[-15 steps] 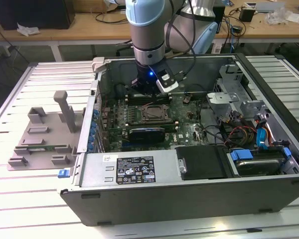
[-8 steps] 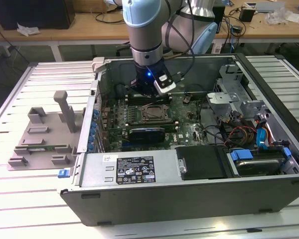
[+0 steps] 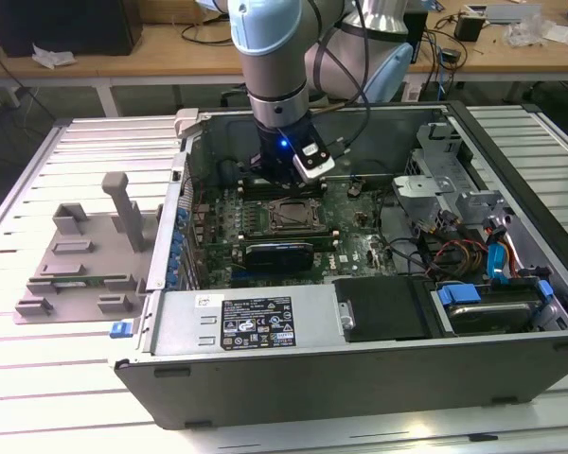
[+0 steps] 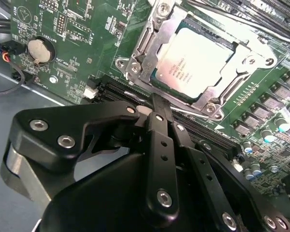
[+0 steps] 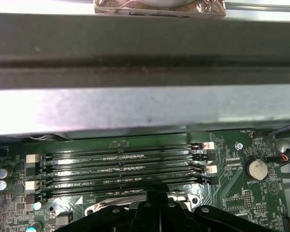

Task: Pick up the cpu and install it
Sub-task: 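Install the first cpu locking lever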

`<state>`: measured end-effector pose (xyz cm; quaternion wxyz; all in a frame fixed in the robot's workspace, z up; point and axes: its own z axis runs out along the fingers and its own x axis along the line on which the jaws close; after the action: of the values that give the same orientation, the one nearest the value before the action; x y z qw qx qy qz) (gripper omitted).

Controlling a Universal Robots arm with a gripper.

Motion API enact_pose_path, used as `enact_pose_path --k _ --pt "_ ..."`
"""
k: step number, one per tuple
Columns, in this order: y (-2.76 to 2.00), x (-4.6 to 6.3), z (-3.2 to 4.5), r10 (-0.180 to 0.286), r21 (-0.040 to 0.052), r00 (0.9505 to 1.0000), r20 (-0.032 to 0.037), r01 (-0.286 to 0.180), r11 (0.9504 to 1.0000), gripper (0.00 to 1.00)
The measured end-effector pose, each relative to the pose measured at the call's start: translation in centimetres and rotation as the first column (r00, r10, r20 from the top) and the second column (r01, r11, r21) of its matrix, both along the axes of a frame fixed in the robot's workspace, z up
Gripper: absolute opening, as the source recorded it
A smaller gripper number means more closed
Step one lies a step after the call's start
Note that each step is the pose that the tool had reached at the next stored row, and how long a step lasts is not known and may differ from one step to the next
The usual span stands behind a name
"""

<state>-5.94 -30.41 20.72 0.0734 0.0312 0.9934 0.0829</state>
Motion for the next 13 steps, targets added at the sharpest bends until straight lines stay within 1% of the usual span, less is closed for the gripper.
enact_pose_path --k 1,2,5,7,10,12,13 --pt "0.12 -0.01 0.00 -0.002 -0.0001 1.0000 0.0003 0.002 1.0000 0.11" --pt "0.34 -0.07 -0.01 -0.007 0.0000 1.0000 0.0008 0.007 1.0000 0.11" --pt "0.64 -0.28 -0.02 -0.017 0.0000 0.9999 0.0021 0.017 0.9999 0.11" --pt "0.72 -0.39 -0.05 -0.022 0.0000 0.9998 0.0029 0.022 0.9998 0.11" --pt "0.73 -0.40 -0.20 -0.066 -0.0001 0.9978 0.0028 0.066 0.9978 0.11" --pt "0.73 -0.40 -0.28 -0.103 -0.0001 0.9947 0.0028 0.103 0.9947 0.11" --pt "0.73 -0.40 -0.32 -0.124 -0.0001 0.9922 0.0028 0.124 0.9922 0.11"
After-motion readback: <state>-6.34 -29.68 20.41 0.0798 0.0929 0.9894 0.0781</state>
